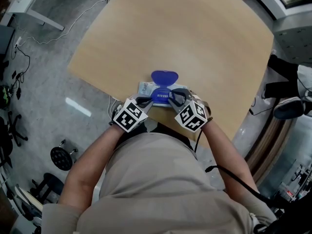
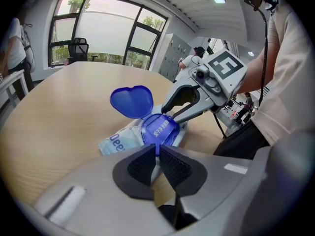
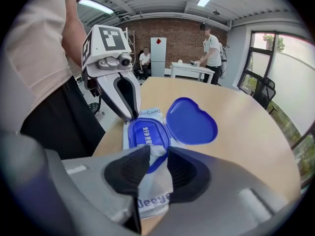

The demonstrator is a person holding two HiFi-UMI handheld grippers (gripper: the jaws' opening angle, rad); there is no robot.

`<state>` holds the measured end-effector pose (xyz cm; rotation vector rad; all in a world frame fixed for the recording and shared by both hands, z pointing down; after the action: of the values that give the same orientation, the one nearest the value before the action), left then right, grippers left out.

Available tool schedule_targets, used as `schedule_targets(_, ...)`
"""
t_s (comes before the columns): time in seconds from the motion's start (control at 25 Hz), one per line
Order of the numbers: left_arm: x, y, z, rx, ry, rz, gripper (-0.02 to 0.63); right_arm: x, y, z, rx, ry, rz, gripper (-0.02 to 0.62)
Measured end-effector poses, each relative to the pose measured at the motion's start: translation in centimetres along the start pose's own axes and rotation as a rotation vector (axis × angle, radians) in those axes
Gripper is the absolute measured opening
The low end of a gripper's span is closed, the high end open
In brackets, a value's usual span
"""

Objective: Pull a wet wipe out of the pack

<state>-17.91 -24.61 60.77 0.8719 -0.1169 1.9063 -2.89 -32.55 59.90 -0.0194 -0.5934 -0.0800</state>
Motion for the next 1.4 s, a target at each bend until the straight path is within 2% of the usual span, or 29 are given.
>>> schedule_targets(0.16, 0.5, 0.2, 0.4, 0.002, 0.002, -0.012, 0.025, 0.1, -0.1, 0.3, 0.012, 0.012, -0.019, 0.097)
schedule_targets(0.48, 0.4, 0.3, 0.4, 0.006, 0.003, -0.009, 0.024, 0.0, 0.4, 0.5, 0.055, 0.026, -0.102, 0.034)
schedule_targets(0.68, 0.5, 0.3, 0.5, 0.006, 0.004, -0.008, 0.024, 0.0, 0.5, 0.6, 0.057, 0.016, -0.075, 0.005)
schedule_targets(1.4, 0.6, 0.7, 1.1, -0.002, 0.045, 0.012, 0.002, -0.2, 0.3, -0.5, 0.09, -0.008, -0.019, 0.003)
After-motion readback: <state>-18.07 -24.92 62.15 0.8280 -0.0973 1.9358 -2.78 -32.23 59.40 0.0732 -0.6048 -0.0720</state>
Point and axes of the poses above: the fingertips, and each gripper's own axes: z forward along the fingers, y to its left, x out of its underside, the point moved 9 cm from there along -z, backward along the fingers, and after that the axes turned 2 degrees about -x, right-handed, at the moved point
